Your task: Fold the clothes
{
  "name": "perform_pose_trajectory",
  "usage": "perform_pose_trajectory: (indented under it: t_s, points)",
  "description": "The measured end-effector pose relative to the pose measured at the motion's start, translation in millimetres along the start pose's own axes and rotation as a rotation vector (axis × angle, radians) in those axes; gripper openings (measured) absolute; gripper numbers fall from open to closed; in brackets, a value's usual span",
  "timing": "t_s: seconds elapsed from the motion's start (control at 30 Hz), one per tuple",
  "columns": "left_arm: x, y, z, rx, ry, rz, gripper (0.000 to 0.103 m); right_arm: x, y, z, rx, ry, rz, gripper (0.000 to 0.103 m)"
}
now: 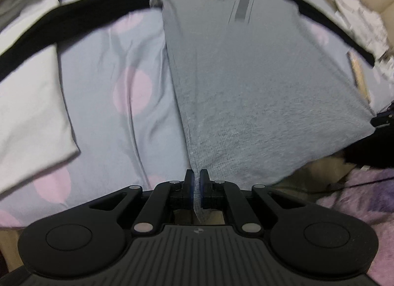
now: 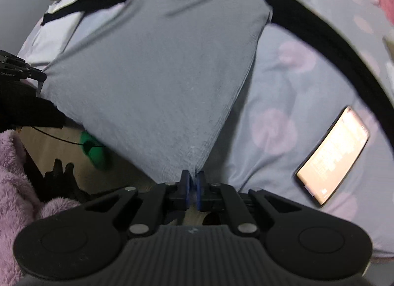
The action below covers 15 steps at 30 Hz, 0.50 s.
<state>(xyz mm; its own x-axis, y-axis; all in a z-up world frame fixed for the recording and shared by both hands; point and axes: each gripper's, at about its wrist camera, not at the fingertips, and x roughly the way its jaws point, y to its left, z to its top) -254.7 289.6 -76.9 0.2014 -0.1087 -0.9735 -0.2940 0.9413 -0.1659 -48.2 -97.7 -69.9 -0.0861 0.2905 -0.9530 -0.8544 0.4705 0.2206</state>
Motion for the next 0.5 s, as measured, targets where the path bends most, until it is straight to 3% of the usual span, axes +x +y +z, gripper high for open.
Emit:
perform_pose_trajectory:
  t_s: [0.1,0.27,0.33,0.4,0.5]
  points:
    - [29.9,-1.8,1.9,0.015,0.076,0.027,0.003,30.2,1.6,1.9,-0.004,0.066,-0.001,0.006]
    - [54.6,-0.6,14.0,0.012,0.135,0.044,0.006,62.3,5.5,8.6,-0.025,0.125,-0.027,0.007]
    - [47.2,2.7,16.7,-0.004,0.124,0.017,0.014,64.4,6.2,9.0,-0.031,0.136,-0.035,0.018]
    - [32.3,6.9,20.2,-0.017,0.08,-0.02,0.026,55.2,3.3,11.2,-0.019,0.108,-0.022,0.02]
    - [7.7,16.2,35.3,-0.025,0.0,-0.055,0.027,39.5,-2.3,17.6,-0.004,0.059,-0.009,0.025]
